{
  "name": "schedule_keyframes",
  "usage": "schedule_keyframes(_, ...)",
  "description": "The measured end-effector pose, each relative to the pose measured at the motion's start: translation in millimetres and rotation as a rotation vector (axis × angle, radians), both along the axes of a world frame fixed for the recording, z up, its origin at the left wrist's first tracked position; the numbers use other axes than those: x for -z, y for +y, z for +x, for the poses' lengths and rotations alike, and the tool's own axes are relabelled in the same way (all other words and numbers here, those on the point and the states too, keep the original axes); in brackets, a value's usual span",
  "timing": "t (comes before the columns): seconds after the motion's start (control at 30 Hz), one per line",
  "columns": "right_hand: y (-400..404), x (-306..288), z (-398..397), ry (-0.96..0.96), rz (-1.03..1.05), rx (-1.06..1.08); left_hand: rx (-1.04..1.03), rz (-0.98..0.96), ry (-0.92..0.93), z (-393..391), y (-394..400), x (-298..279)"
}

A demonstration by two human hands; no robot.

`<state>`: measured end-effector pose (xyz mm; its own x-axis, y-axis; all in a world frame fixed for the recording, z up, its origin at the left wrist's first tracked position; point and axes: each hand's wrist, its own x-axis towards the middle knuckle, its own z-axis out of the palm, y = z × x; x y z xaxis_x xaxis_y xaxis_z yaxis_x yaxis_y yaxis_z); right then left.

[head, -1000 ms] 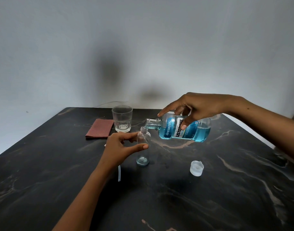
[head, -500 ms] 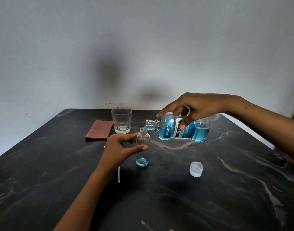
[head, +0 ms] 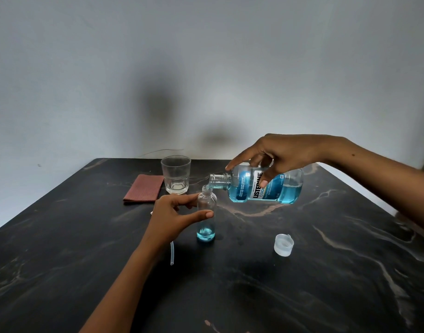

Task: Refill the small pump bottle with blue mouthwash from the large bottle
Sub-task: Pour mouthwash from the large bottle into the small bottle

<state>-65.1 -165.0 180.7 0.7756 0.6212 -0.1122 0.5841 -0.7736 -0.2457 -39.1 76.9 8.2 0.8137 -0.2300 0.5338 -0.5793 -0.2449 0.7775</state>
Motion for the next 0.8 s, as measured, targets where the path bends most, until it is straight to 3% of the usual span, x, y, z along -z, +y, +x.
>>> schedule_keyframes(0.8, -0.6, -0.3, 7.0, 0.000, -0.007, -0.012, -0.015, 0.033, 0.015, 6.2, 1.8, 3.8)
